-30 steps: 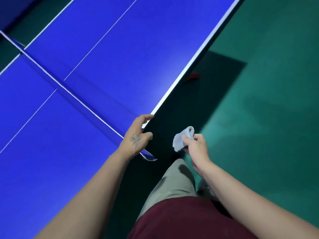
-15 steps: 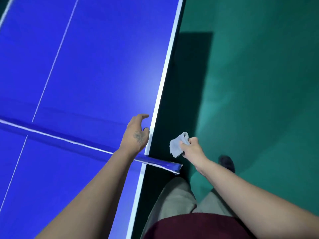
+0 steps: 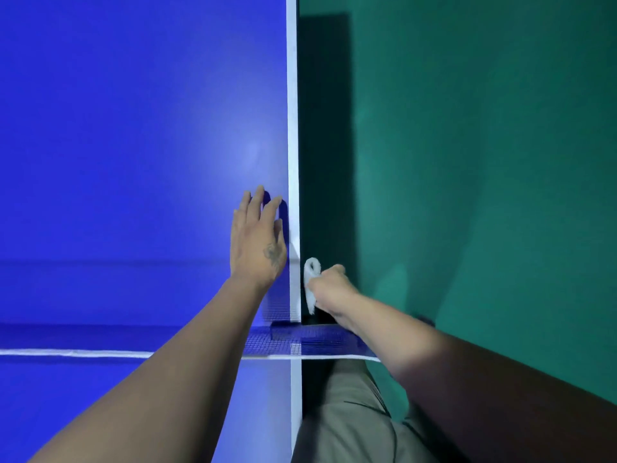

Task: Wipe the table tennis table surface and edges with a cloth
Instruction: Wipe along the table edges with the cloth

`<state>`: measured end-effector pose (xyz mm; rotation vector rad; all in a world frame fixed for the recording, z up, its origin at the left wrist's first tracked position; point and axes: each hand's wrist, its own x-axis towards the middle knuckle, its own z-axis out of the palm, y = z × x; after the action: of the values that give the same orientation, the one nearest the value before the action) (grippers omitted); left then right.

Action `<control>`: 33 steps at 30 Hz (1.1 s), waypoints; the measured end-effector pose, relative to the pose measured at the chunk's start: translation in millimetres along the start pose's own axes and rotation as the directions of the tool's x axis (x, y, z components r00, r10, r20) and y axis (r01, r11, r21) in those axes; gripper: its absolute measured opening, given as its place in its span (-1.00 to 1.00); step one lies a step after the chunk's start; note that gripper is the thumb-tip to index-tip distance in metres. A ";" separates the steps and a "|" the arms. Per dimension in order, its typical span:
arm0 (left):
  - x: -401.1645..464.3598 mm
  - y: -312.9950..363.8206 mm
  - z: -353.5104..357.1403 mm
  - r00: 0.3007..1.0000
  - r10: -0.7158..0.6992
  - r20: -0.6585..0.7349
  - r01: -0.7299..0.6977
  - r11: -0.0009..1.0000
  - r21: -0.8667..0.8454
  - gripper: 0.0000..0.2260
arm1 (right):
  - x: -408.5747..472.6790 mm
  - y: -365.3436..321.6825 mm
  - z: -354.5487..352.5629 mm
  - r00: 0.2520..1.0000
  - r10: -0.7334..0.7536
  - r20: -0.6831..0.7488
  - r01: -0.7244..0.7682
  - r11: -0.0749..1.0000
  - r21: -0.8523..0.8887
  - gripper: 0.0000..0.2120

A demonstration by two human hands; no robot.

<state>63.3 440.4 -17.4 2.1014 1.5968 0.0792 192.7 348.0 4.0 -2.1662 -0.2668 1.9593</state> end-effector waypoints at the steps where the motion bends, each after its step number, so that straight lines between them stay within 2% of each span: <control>1: 5.5 -1.4 -1.1 1.000 0.013 -0.023 -0.013 1.000 0.007 -0.60 | 0.8 -0.6 5.0 0.998 0.018 0.065 -0.022 0.997 0.074 -0.73; 3: 16.9 -6.0 -0.6 0.998 0.024 -0.064 -0.022 0.999 0.025 -0.59 | 1.3 -4.0 11.4 0.985 0.017 0.171 -0.059 0.969 0.239 -0.89; 4: 22.2 -9.0 0.5 0.996 0.032 -0.081 -0.029 0.999 0.044 -0.58 | 4.1 -5.8 12.8 0.984 0.029 0.176 -0.083 0.949 0.305 -0.94; 6: 30.7 -15.7 2.6 0.995 0.046 -0.093 -0.039 0.997 0.073 -0.56 | 11.3 -7.3 15.8 0.992 0.089 0.088 -0.117 0.907 0.404 -0.75; 7: 34.1 -19.6 3.5 0.995 0.054 -0.089 -0.047 0.996 0.078 -0.55 | 18.3 -4.7 20.4 0.994 0.110 0.027 -0.112 0.919 0.378 -0.69; 9: 37.3 -26.5 6.0 0.994 0.070 -0.081 -0.062 0.993 0.097 -0.53 | 23.0 -1.9 33.6 0.980 0.138 -0.141 -0.087 0.945 0.317 -0.72; 10: 37.8 -29.8 7.8 0.994 0.072 -0.076 -0.063 0.991 0.114 -0.52 | 19.7 -3.3 41.3 0.971 0.162 -0.174 -0.097 0.938 0.331 -0.75; 12: 38.0 -34.6 11.6 0.996 0.072 -0.060 -0.062 0.986 0.153 -0.48 | 15.4 -4.7 55.3 0.966 0.184 -0.184 -0.108 0.928 0.357 -0.68; 14: 36.7 -36.4 17.3 0.996 0.075 -0.053 -0.062 0.974 0.219 -0.45 | 11.7 -5.5 60.6 0.978 0.127 -0.167 -0.070 0.947 0.315 -0.50; 16: 35.3 -36.2 22.0 0.995 0.078 -0.068 -0.056 0.958 0.280 -0.45 | 15.4 -4.2 63.9 0.985 0.082 -0.150 -0.038 0.961 0.274 -0.43; 21: 36.2 -36.6 24.0 0.991 0.088 -0.097 -0.056 0.952 0.299 -0.46 | 20.6 -15.7 66.8 0.982 -0.001 -0.188 0.047 0.970 0.238 -0.42; 25: 36.9 -36.3 25.9 0.991 0.085 -0.103 -0.049 0.949 0.312 -0.45 | 62.4 -59.2 46.4 0.955 -0.203 -0.218 0.241 0.956 0.166 -0.44; 28: 36.7 -36.3 26.6 0.991 0.090 -0.102 -0.052 0.944 0.325 -0.46 | 80.8 -81.7 28.3 0.939 -0.287 -0.187 0.311 0.943 0.114 -0.44; 33: 37.5 -34.9 25.5 0.988 0.096 -0.121 -0.053 0.947 0.316 -0.46 | 72.1 -49.9 39.3 0.891 -0.403 -0.208 0.431 0.896 0.108 -0.46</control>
<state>52.5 472.6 -63.5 2.4450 1.6997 -0.0079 161.1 416.8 -55.2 -1.9694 -0.4917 1.4870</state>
